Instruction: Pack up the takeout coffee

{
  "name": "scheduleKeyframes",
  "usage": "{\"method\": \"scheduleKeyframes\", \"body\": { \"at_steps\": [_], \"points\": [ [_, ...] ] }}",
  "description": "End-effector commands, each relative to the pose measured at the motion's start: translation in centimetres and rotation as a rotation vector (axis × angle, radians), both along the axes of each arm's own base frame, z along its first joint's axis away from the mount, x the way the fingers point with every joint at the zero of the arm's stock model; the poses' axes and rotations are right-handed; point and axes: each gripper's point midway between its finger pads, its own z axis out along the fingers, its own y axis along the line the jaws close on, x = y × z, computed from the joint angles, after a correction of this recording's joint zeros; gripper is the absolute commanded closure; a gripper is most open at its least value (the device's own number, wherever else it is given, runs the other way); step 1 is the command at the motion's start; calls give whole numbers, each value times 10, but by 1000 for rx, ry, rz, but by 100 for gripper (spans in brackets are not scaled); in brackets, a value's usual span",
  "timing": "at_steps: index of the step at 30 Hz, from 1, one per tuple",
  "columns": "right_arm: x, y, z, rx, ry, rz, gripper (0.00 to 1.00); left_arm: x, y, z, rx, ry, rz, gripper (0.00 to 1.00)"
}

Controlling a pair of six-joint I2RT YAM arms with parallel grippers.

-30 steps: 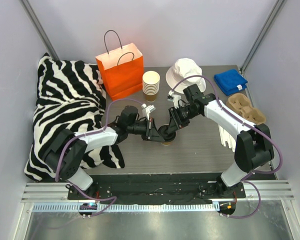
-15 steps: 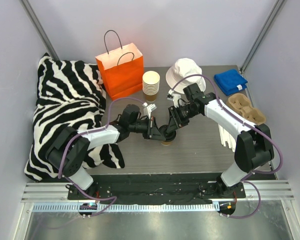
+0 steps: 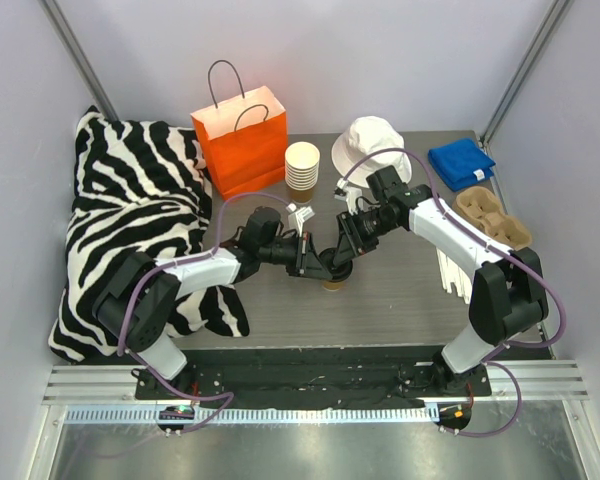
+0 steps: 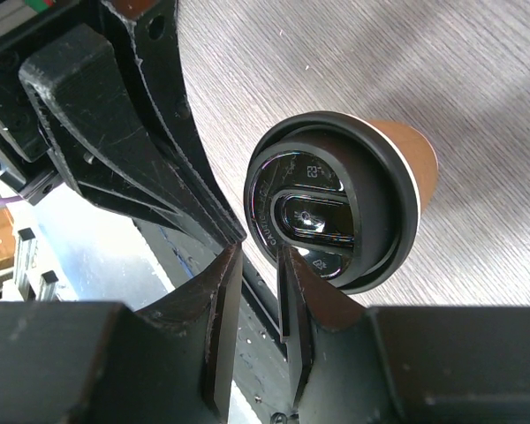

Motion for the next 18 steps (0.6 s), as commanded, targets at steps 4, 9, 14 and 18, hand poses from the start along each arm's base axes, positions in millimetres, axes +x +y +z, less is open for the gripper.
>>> {"method": "scheduleKeyframes", "body": {
  "at_steps": [4, 9, 14, 18],
  "points": [
    [8, 2, 7, 14, -47, 4, 69, -17, 4, 53, -99, -101, -61, 97],
    [7, 2, -8, 13, -3, -8, 70, -17, 8, 56, -105, -63, -24, 94],
    [8, 1, -19, 0, 8, -21, 73, 4, 1, 47, -108, -13, 53, 96],
    [7, 0, -27, -12, 28, -22, 80, 19, -5, 35, -90, 17, 70, 99]
  ]
}}
